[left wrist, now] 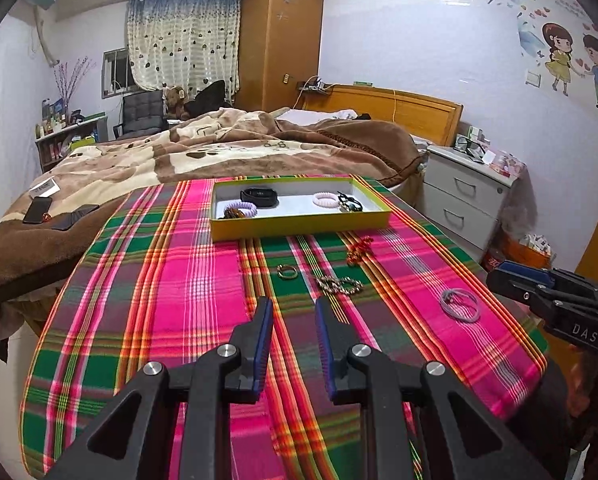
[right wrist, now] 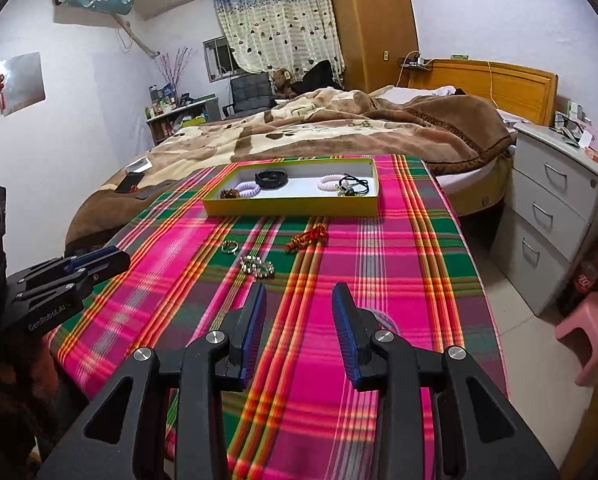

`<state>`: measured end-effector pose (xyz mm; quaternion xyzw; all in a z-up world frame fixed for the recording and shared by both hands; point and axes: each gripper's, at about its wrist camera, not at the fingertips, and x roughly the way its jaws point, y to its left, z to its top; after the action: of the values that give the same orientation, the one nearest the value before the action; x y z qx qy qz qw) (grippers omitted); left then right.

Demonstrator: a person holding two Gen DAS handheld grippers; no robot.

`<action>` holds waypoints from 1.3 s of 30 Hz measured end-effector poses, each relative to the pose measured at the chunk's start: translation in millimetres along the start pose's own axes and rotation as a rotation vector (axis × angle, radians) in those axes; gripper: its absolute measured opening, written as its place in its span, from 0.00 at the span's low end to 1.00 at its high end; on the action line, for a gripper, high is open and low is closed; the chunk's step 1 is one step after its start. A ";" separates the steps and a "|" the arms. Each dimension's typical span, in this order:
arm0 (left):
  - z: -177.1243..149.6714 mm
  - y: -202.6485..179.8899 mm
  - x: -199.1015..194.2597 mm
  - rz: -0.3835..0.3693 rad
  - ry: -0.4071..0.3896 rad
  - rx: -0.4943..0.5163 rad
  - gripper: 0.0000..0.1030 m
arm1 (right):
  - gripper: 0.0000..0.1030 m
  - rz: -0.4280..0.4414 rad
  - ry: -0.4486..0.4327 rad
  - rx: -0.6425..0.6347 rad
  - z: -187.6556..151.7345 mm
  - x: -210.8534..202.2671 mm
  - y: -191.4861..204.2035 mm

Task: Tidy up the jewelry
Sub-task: 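Grasp the gold chain hairpin with the left tool while the right tool grasps the grey cord hair tie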

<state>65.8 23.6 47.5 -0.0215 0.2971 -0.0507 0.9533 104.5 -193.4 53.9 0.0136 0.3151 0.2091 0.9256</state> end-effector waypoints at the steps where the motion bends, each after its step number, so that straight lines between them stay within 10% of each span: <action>1: -1.4 -1.2 -0.8 -0.001 0.000 0.003 0.21 | 0.34 -0.001 0.000 -0.001 -1.7 -1.4 -0.3; 39: 9.0 -19.7 59.0 -0.060 0.099 0.031 0.24 | 0.34 -0.075 0.084 0.023 -16.0 26.1 -38.5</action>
<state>117.5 -2.3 23.0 -0.0131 0.3422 -0.0851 0.9357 128.3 -219.9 20.0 0.0037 0.3564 0.1710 0.9186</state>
